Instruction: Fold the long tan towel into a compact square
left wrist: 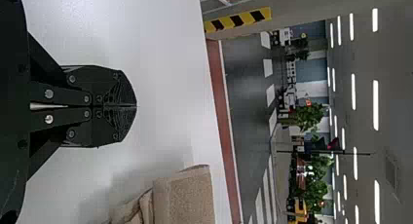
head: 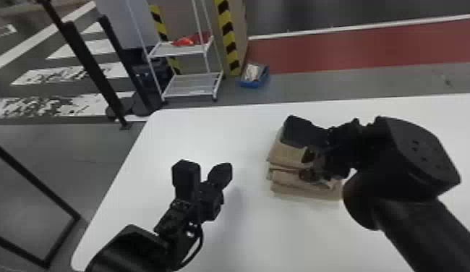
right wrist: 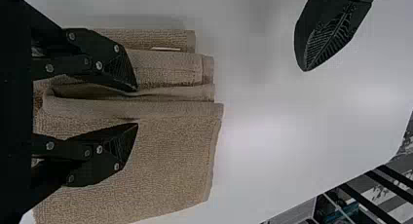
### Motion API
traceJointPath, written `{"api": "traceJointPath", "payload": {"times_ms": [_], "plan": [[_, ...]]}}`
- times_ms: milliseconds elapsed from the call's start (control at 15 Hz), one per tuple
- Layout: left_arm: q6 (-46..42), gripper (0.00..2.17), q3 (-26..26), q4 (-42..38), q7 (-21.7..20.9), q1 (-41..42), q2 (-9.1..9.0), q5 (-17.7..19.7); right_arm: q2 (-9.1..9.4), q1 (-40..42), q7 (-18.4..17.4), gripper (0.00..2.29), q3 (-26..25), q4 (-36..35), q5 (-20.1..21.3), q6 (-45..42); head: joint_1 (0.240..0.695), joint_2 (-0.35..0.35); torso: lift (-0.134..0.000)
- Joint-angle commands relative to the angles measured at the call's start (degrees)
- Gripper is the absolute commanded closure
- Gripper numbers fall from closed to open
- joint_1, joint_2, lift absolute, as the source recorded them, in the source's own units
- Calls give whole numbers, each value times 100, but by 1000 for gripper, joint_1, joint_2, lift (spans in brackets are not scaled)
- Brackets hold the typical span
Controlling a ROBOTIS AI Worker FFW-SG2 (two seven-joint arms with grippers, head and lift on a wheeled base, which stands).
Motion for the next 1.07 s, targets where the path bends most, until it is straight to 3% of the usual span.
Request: {"api": "traceJointPath", "payload": {"times_ms": [0, 267, 667, 1000], "plan": [[1, 2078, -8, -4, 1, 13, 0, -8, 5, -21, -10, 1055, -14, 80, 29, 8, 695, 276, -125], [36, 2078, -26, -12, 1, 22, 0, -17, 5, 14, 33, 1683, -32, 72, 47, 26, 695, 269, -125], [177, 2078, 9, -302, -8, 154, 9, -52, -9, 84, 33, 1686, -340, -561, 29, -132, 695, 267, -125], [71, 2078, -377, -311, -17, 110, -17, -166, -167, 102, 121, 1686, -612, -869, -287, -291, 695, 245, -125]]}}
